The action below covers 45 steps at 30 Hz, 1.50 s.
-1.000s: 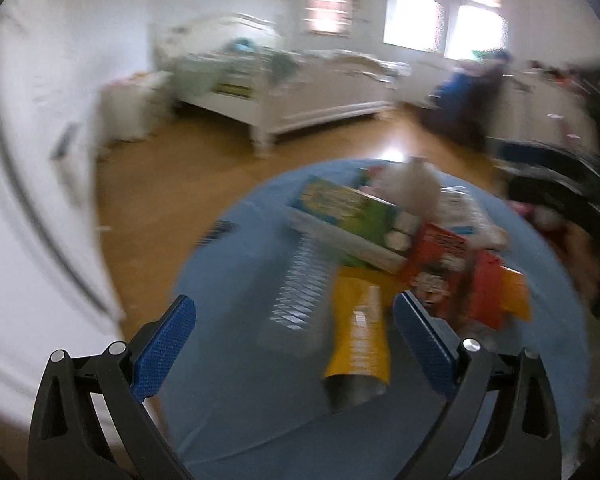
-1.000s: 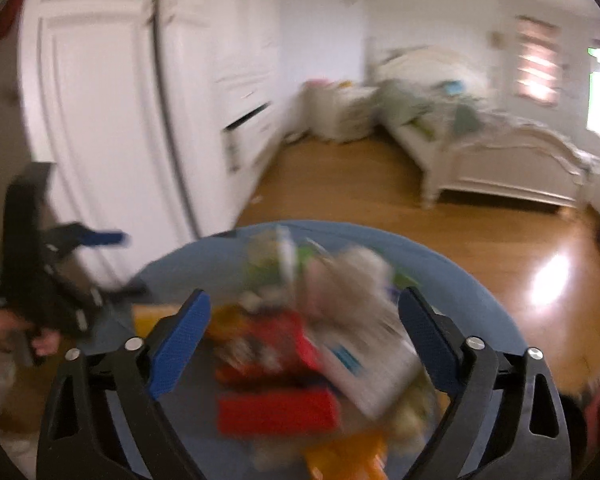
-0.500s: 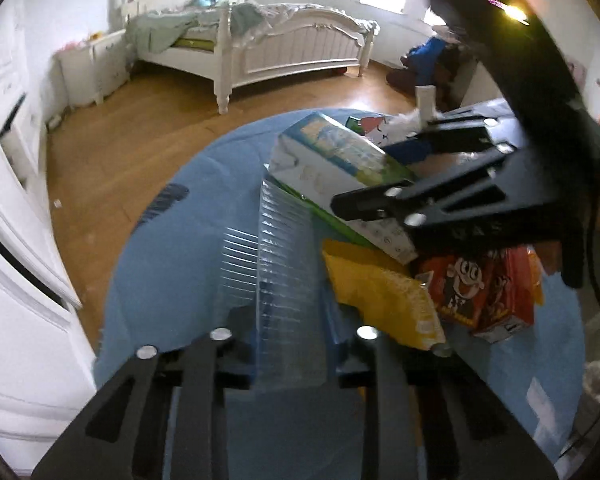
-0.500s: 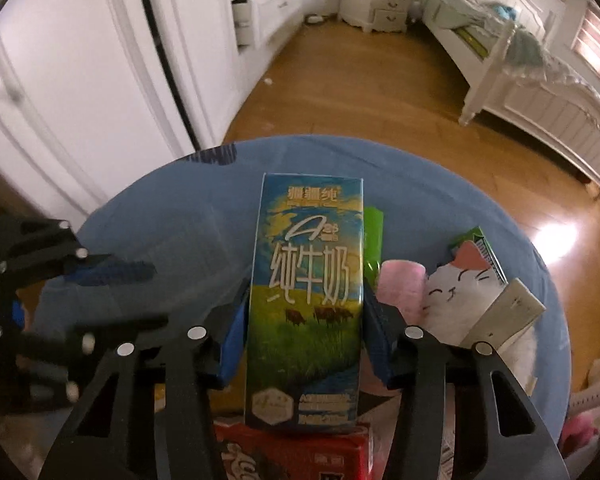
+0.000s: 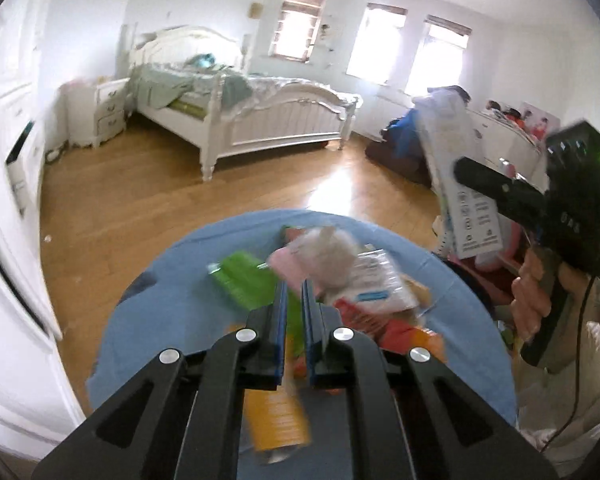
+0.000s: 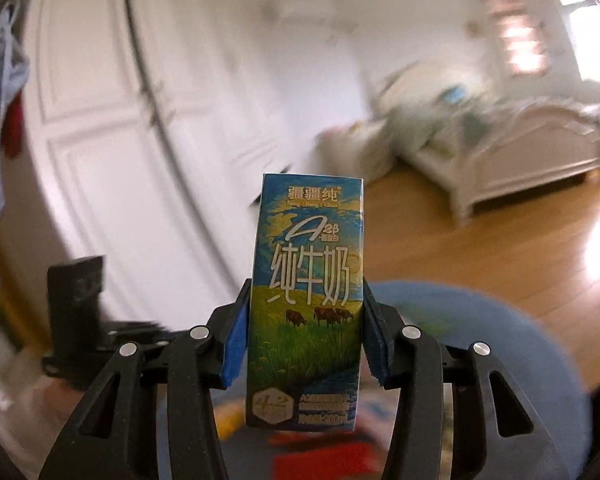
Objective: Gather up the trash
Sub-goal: 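Carry both items to the black bin and open both tools to drop them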
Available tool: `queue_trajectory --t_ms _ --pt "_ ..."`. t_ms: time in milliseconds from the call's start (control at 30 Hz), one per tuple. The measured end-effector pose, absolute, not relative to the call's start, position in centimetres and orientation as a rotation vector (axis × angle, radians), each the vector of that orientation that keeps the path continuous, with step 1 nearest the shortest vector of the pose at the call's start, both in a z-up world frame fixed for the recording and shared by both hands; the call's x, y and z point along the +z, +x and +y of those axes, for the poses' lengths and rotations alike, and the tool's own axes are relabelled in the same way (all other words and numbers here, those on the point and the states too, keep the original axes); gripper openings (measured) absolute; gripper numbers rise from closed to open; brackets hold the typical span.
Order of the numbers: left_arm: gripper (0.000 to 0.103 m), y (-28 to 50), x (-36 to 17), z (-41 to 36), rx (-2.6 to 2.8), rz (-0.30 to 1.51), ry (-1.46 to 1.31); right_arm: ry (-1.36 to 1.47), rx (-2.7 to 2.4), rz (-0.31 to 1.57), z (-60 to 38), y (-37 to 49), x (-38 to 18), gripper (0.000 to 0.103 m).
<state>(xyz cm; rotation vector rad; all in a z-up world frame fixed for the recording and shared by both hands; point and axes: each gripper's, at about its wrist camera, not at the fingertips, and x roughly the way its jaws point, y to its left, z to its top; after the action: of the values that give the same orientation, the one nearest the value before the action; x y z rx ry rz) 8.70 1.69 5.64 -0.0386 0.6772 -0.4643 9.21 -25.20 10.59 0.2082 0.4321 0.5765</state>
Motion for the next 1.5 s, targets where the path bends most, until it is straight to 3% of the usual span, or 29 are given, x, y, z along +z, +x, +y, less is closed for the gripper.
queue_trajectory --t_ms 167,200,233,300,600,667,700,800,933,1133,1267,1500 --pt "0.013 10.1 5.0 0.7 -0.377 0.741 -0.008 0.239 0.402 0.467 -32.8 5.7 7.4 0.049" --pt "0.021 10.6 4.3 1.1 -0.336 0.77 -0.002 0.249 0.389 0.489 -33.9 5.0 6.3 0.049" --pt "0.05 10.0 3.4 1.9 -0.294 0.789 0.008 0.259 0.383 0.504 -34.7 4.3 5.6 0.049" --pt "0.099 9.9 2.1 2.9 -0.21 0.804 0.034 0.277 0.37 0.552 -36.0 2.9 3.3 0.049" --pt "0.097 14.2 -2.3 4.0 -0.188 0.896 0.06 0.331 0.409 0.681 -34.1 0.2 -2.0 0.049" --pt "0.076 14.8 -3.5 3.8 -0.188 0.92 0.096 0.323 0.415 0.69 -33.5 0.8 -1.8 0.049" --pt "0.047 15.4 -4.1 4.1 -0.188 0.947 0.082 0.315 0.416 0.694 -33.2 1.0 -1.9 0.049" --pt "0.039 16.2 -4.2 5.5 -0.176 0.945 0.001 0.303 0.434 0.709 -32.0 1.6 -1.7 0.049" --pt "0.039 14.2 1.4 4.0 -0.202 0.79 -0.065 0.296 0.416 0.645 -32.4 1.9 -0.8 0.049" --pt "0.045 11.6 8.9 -8.5 -0.57 0.665 -0.135 0.425 0.177 0.499 -40.3 3.0 0.5 0.049" --pt "0.045 13.3 7.8 -19.1 -0.788 0.717 -0.161 0.428 -0.043 0.517 -46.4 3.6 -1.4 0.049" --pt "0.043 17.6 -1.1 -33.4 -1.003 0.963 -0.262 0.418 -0.245 0.683 -54.0 5.0 -9.3 0.049"
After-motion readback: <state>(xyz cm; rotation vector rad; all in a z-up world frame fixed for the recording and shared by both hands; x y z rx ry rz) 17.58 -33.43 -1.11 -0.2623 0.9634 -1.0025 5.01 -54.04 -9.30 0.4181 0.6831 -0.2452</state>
